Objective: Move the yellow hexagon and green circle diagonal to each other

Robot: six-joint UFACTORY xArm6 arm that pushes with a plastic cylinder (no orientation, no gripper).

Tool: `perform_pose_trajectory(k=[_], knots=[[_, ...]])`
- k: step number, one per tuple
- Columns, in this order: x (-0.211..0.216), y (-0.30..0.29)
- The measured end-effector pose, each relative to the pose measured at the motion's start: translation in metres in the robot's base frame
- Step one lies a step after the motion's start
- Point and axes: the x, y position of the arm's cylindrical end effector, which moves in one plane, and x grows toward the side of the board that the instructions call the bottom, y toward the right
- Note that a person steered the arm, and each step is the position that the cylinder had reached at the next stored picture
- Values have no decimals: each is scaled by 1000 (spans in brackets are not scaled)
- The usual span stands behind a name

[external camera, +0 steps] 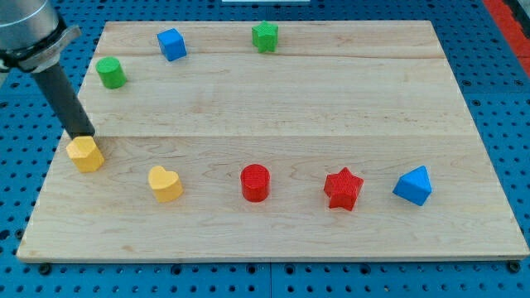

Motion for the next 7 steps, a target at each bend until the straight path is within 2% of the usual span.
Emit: perform_pose_trajectory(k=[1, 2, 3, 4, 5, 6, 7], knots=[[22, 0], [-1, 7], [9, 45], [40, 0], [41, 0], [52, -50], [71, -50]])
